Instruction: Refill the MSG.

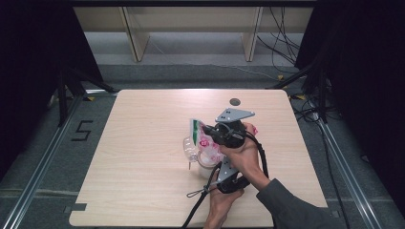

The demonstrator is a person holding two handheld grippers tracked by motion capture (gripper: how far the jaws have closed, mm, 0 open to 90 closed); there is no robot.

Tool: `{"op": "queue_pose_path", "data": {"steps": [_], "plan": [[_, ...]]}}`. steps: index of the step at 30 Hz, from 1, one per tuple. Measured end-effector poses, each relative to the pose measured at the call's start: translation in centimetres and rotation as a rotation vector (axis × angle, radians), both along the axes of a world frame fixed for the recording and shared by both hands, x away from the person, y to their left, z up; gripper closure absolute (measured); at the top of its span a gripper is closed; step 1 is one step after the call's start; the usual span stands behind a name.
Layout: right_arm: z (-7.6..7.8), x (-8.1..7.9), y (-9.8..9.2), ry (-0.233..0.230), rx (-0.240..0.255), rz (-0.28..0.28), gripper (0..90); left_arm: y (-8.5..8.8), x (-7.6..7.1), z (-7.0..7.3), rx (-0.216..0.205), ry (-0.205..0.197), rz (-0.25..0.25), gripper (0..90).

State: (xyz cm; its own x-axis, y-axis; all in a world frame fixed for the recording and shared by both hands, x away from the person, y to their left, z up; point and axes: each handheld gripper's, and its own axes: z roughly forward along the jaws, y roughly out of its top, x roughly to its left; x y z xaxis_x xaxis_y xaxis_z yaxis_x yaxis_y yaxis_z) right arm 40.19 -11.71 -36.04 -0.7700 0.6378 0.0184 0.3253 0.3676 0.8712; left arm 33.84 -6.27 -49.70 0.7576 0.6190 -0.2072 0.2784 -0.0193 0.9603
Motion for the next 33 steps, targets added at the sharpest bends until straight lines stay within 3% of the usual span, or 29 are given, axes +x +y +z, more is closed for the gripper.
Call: {"op": "queue_pose_path", "data": {"steps": [6, 9, 11, 15, 19, 23, 27, 33], "plan": [[0.08, 0.07, -0.15, 0.0, -0.004, 0.013, 90.0, -0.24, 0.05, -0.12, -0.028, -0.013, -0.005, 73.8], [0.1, 0.06, -0.21, -0.003, -0.005, 0.016, 90.0, -0.27, 0.06, -0.12, -0.027, -0.012, -0.006, 73.9], [0.11, 0.07, -0.23, -0.005, -0.002, 0.017, 90.0, -0.14, -0.08, 0.03, -0.003, -0.004, 0.001, 73.9], [0.13, 0.07, -0.27, -0.015, -0.012, 0.012, 90.0, -0.17, -0.07, 0.02, -0.006, -0.002, 0.0, 73.8], [0.1, -0.03, -0.08, 0.009, -0.005, 0.009, 90.0, -0.15, -0.06, 0.05, -0.007, -0.003, 0.0, 73.7], [-0.03, 0.01, 0.04, 0.002, 0.002, -0.003, 90.0, -0.29, 0.04, -0.1, -0.033, -0.012, -0.006, 73.7], [0.08, 0.07, -0.05, 0.007, -0.014, 0.005, 90.0, -0.11, -0.09, 0.04, -0.006, -0.004, 0.0, 73.7], [0.13, 0.14, 0.03, -0.002, -0.012, 0.017, 90.0, -0.1, -0.04, 0.07, -0.016, -0.004, 0.0, 73.7]]}}
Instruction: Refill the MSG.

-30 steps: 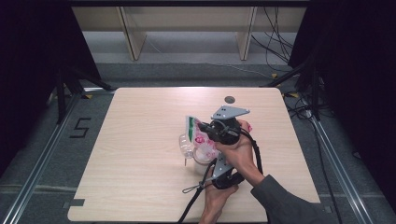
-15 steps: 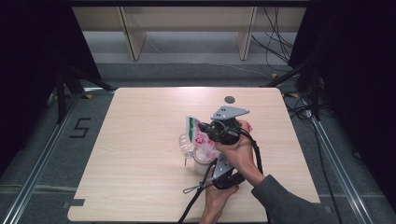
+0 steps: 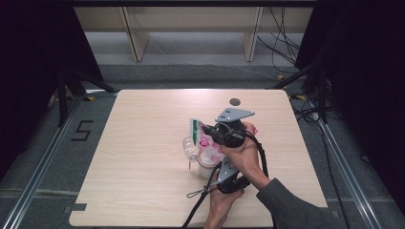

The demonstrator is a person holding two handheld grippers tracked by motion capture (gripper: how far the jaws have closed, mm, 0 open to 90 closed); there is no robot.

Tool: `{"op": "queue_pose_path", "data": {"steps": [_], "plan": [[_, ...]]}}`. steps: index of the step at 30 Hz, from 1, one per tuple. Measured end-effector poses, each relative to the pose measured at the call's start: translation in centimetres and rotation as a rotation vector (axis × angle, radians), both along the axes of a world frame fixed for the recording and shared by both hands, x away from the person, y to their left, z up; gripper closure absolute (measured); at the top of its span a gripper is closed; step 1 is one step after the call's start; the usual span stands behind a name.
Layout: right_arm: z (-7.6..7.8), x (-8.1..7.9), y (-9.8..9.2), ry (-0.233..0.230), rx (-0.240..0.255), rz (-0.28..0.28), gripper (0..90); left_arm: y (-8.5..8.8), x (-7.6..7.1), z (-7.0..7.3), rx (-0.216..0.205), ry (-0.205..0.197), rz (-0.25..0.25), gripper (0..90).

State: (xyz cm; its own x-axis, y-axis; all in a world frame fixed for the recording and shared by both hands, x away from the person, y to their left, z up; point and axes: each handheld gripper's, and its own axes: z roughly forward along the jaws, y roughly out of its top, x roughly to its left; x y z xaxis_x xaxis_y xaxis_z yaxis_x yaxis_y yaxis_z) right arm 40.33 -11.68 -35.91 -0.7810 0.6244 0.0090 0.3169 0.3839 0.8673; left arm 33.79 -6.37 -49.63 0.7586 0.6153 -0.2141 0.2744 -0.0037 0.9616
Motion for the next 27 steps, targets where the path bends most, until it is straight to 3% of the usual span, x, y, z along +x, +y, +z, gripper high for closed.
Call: {"op": "queue_pose_path", "data": {"steps": [2, 6, 8, 10, 13, 14, 16, 18, 20, 23, 27], "plan": [[0.03, 0.09, -0.08, -0.018, -0.014, -0.001, 90.0, -0.18, 0.15, -0.14, -0.023, -0.005, -0.002, 73.7], [-0.02, 0.01, -0.01, 0.01, 0.003, -0.004, 90.0, -0.11, 0.13, -0.09, -0.018, -0.004, -0.005, 73.7], [0.07, 0.13, -0.12, -0.021, 0.001, -0.002, 90.0, -0.07, 0.09, -0.03, -0.017, -0.006, -0.008, 73.8], [0.05, -0.1, 0.07, 0.013, 0.001, -0.006, 90.0, -0.18, 0.15, -0.1, -0.025, -0.007, -0.002, 73.7], [-0.11, 0.02, 0.16, 0.009, -0.019, -0.003, 90.0, -0.21, 0.16, -0.12, -0.026, -0.005, -0.001, 73.6], [-0.05, -0.07, 0.2, 0.021, -0.012, -0.005, 90.0, -0.17, 0.17, -0.09, -0.024, -0.008, 0.0, 73.7], [0.09, 0.11, 0.1, 0.002, -0.008, 0.005, 90.0, 0.0, 0.1, 0.09, 0.001, -0.002, 0.003, 73.7], [0.09, 0.11, 0.13, 0.002, -0.01, 0.007, 90.0, -0.19, 0.17, -0.04, -0.024, -0.009, -0.003, 73.7], [-0.02, 0.14, 0.22, 0.0, -0.028, 0.012, 90.0, -0.17, 0.17, -0.03, -0.019, -0.006, -0.006, 73.6], [0.07, 0.19, 0.12, -0.006, -0.004, -0.003, 90.0, -0.01, 0.1, 0.1, -0.001, -0.004, 0.001, 73.7], [0.01, 0.16, 0.25, -0.005, -0.036, 0.004, 90.0, -0.14, 0.25, -0.02, -0.021, -0.007, 0.0, 73.7]]}}
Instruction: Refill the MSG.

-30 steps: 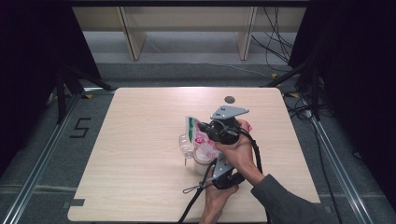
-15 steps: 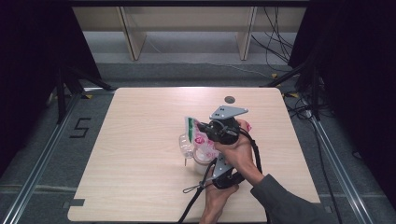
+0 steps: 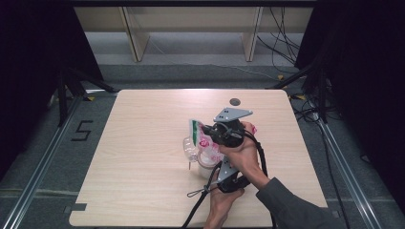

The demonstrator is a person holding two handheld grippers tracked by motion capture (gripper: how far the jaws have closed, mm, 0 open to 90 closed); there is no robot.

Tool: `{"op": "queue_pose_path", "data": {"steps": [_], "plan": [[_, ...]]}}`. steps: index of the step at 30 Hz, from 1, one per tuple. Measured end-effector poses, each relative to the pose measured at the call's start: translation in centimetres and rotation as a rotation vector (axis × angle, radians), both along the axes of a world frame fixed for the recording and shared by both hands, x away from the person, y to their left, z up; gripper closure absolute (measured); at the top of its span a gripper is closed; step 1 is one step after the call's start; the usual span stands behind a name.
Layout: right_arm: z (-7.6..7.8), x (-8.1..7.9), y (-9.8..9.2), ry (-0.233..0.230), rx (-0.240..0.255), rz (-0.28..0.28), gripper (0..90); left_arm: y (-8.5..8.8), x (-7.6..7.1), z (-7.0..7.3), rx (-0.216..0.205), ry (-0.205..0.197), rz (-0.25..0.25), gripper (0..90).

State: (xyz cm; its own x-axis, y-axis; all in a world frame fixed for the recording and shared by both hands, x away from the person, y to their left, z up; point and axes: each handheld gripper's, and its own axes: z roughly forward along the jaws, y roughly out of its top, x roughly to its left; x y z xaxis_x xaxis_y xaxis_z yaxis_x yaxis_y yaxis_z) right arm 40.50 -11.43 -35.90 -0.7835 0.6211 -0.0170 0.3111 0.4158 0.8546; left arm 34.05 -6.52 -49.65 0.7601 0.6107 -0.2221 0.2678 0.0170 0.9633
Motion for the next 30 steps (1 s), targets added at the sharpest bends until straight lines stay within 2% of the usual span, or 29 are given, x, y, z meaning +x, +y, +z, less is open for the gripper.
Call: {"op": "queue_pose_path", "data": {"steps": [1, 2, 3, 5, 6, 8, 10, 11, 14, 16, 18, 19, 20, 24, 25, 27, 28, 30], "plan": [[-0.01, 0.11, 0.0, -0.009, 0.005, 0.009, 90.0, 0.02, 0.01, 0.03, -0.008, 0.001, -0.004, 73.7], [0.07, 0.13, -0.04, -0.01, 0.01, 0.008, 90.0, 0.25, -0.1, 0.18, 0.028, 0.012, 0.009, 73.7], [0.14, -0.03, 0.0, 0.012, 0.022, -0.011, 90.0, 0.25, -0.07, 0.16, 0.023, 0.011, 0.008, 73.7], [0.02, 0.02, 0.16, -0.002, 0.014, -0.005, 90.0, 0.19, -0.03, 0.09, 0.011, 0.009, 0.001, 73.7], [0.02, -0.11, 0.24, 0.019, 0.009, -0.01, 90.0, 0.08, 0.05, -0.01, -0.009, -0.001, 0.0, 73.7], [0.04, 0.05, 0.23, 0.002, 0.005, 0.005, 90.0, 0.13, 0.05, 0.03, -0.014, -0.001, 0.0, 73.7], [0.14, 0.07, 0.14, 0.003, 0.018, 0.001, 90.0, 0.2, 0.02, 0.08, -0.006, 0.001, -0.004, 73.7], [0.07, 0.1, 0.18, -0.013, 0.019, -0.002, 90.0, 0.12, 0.0, 0.04, -0.016, -0.002, -0.002, 73.7], [0.09, -0.1, 0.18, 0.006, 0.024, -0.014, 90.0, 0.12, 0.02, 0.01, -0.012, -0.002, -0.004, 73.7], [0.12, -0.09, 0.11, 0.013, 0.03, -0.004, 90.0, 0.24, -0.11, 0.12, 0.021, 0.003, 0.005, 73.7], [0.15, -0.14, 0.02, 0.015, 0.032, -0.01, 90.0, 0.23, -0.08, 0.1, 0.021, 0.005, 0.005, 73.7], [0.16, -0.1, -0.03, 0.012, 0.031, -0.009, 90.0, 0.15, -0.04, 0.04, 0.008, 0.001, 0.001, 73.7], [0.16, -0.09, -0.05, 0.011, 0.03, -0.011, 90.0, 0.25, -0.12, 0.13, 0.03, 0.008, 0.01, 73.7], [0.12, -0.09, -0.05, 0.006, 0.043, -0.016, 90.0, 0.24, -0.1, 0.12, 0.031, 0.009, 0.012, 73.6], [0.14, -0.1, -0.05, 0.013, 0.046, -0.007, 90.0, 0.12, -0.02, 0.0, 0.003, -0.001, -0.004, 73.6], [0.24, -0.06, -0.21, 0.008, 0.036, -0.004, 90.0, 0.11, -0.03, -0.01, 0.006, -0.001, -0.003, 73.6], [0.25, -0.04, -0.24, 0.006, 0.036, -0.003, 90.0, -0.19, -0.23, 0.05, -0.033, 0.02, 0.005, 73.6], [0.29, 0.02, -0.36, -0.009, 0.039, -0.002, 90.0, -0.27, -0.19, -0.06, -0.045, 0.019, 0.005, 73.3]]}}
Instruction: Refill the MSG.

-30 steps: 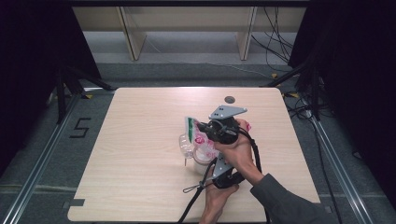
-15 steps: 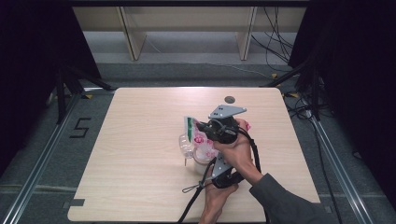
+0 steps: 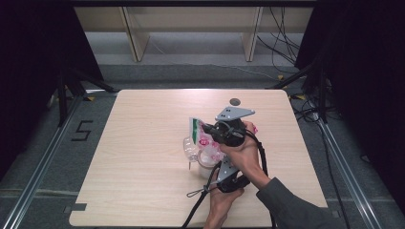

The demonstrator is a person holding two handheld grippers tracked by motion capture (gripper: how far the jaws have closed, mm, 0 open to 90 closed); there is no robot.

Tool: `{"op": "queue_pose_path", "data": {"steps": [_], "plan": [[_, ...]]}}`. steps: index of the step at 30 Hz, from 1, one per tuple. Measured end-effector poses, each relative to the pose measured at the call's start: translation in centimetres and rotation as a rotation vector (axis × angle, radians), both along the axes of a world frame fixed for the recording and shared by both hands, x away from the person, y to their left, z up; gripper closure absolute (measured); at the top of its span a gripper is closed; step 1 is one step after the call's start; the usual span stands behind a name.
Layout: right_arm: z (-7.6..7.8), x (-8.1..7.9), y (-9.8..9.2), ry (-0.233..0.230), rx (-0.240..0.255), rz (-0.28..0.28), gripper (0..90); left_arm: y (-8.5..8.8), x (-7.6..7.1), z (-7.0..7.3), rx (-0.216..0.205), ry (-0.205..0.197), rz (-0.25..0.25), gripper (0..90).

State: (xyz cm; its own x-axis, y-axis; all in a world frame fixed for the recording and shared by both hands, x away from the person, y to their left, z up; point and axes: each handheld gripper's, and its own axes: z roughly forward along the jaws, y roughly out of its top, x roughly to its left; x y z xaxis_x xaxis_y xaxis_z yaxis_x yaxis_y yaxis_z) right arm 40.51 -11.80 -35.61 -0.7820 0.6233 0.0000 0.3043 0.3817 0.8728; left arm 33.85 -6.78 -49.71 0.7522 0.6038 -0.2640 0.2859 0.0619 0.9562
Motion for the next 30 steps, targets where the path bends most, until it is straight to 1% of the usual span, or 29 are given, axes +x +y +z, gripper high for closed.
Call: {"op": "queue_pose_path", "data": {"steps": [1, 2, 3, 4, 6, 7, 9, 10, 11, 12, 13, 14, 15, 16, 17, 18, 19, 21, 22, 23, 24, 25, 26, 27, 28, 29, 30], "plan": [[0.0, -0.1, 0.0, 0.002, 0.01, -0.006, 90.0, 0.0, 0.1, -0.1, -0.003, -0.002, -0.005, 73.3], [0.0, 0.0, -0.1, -0.009, 0.012, 0.008, 90.0, 0.1, 0.1, -0.2, 0.0, 0.005, 0.003, 73.3], [0.1, -0.2, -0.3, 0.005, 0.023, -0.022, 90.0, 0.1, 0.2, -0.3, -0.005, 0.007, 0.005, 73.3], [0.1, -0.1, -0.4, 0.002, 0.036, -0.017, 90.0, 0.1, 0.2, -0.4, 0.005, 0.015, 0.005, 73.4], [0.2, -0.2, -0.7, 0.008, 0.041, -0.023, 90.0, 0.1, 0.3, -0.6, 0.004, 0.017, 0.001, 73.4], [0.2, -0.3, -0.9, 0.003, 0.053, -0.022, 90.0, 0.1, 0.3, -0.7, 0.007, 0.017, 0.002, 73.4], [0.3, -0.4, -1.2, 0.008, 0.054, -0.025, 90.0, 0.0, 0.3, -0.7, 0.005, 0.023, 0.0, 73.4], [0.3, -0.4, -1.4, -0.017, 0.049, -0.013, 90.0, 0.0, 0.2, -0.7, 0.009, 0.024, 0.002, 73.4], [0.3, -0.4, -1.5, -0.01, 0.052, -0.007, 90.0, 0.0, 0.2, -0.7, 0.011, 0.025, -0.003, 73.4], [0.3, -0.5, -1.5, -0.005, 0.063, -0.014, 90.0, 0.0, 0.3, -0.8, 0.011, 0.026, 0.0, 73.3], [0.4, -0.5, -1.7, -0.02, 0.057, -0.017, 90.0, -0.1, 0.3, -0.9, 0.013, 0.028, 0.001, 73.1], [0.4, -0.7, -1.8, 0.013, 0.069, -0.028, 90.0, 0.0, 0.3, -0.9, 0.02, 0.032, 0.004, 72.9], [0.5, -0.6, -2.0, -0.009, 0.064, -0.024, 90.0, 0.0, 0.3, -0.9, 0.02, 0.032, 0.004, 72.6], [0.4, -0.6, -2.1, 0.001, 0.082, -0.019, 90.0, 0.1, 0.2, -1.0, 0.025, 0.035, 0.005, 72.4], [0.5, -0.8, -2.2, 0.01, 0.084, -0.027, 90.0, 0.1, 0.2, -1.0, 0.03, 0.041, 0.011, 72.2], [0.5, -0.7, -2.4, -0.002, 0.092, -0.031, 90.0, 0.2, 0.2, -1.0, 0.029, 0.045, 0.005, 71.5], [0.6, -0.7, -2.6, 0.0, 0.094, -0.028, 90.0, 0.3, 0.1, -1.0, 0.039, 0.051, 0.009, 70.8], [0.6, -0.8, -2.9, 0.008, 0.112, -0.028, 90.0, 0.7, 0.1, -0.9, 0.087, 0.049, -0.004, 70.6], [0.5, -0.9, -2.9, 0.001, 0.129, -0.032, 90.0, 0.7, 0.0, -1.0, 0.083, 0.053, -0.003, 70.6], [0.4, -0.8, -3.0, -0.005, 0.135, -0.013, 90.0, 0.8, 0.0, -1.0, 0.084, 0.058, -0.007, 70.6], [0.4, -0.9, -3.2, -0.003, 0.147, -0.023, 90.0, 0.7, -0.1, -1.2, 0.055, 0.064, 0.006, 70.4], [0.3, -0.9, -3.4, -0.013, 0.158, -0.013, 90.0, 0.8, -0.1, -1.3, 0.063, 0.068, 0.007, 70.0], [0.2, -1.1, -3.5, 0.006, 0.164, -0.027, 90.0, 0.9, -0.1, -1.4, 0.076, 0.069, -0.001, 69.9], [0.1, -1.1, -3.6, 0.004, 0.177, -0.023, 90.0, 1.1, 0.0, -1.5, 0.092, 0.069, -0.002, 69.6], [0.0, -1.0, -3.8, -0.016, 0.17, -0.015, 90.0, 1.1, -0.1, -1.5, 0.098, 0.073, 0.0, 68.8], [-0.1, -1.3, -3.7, 0.009, 0.19, -0.031, 90.0, 1.2, -0.2, -1.5, 0.102, 0.075, 0.004, 68.1], [-0.2, -1.3, -3.8, 0.007, 0.207, -0.019, 90.0, 1.2, -0.2, -1.6, 0.086, 0.079, 0.002, 67.2]]}}
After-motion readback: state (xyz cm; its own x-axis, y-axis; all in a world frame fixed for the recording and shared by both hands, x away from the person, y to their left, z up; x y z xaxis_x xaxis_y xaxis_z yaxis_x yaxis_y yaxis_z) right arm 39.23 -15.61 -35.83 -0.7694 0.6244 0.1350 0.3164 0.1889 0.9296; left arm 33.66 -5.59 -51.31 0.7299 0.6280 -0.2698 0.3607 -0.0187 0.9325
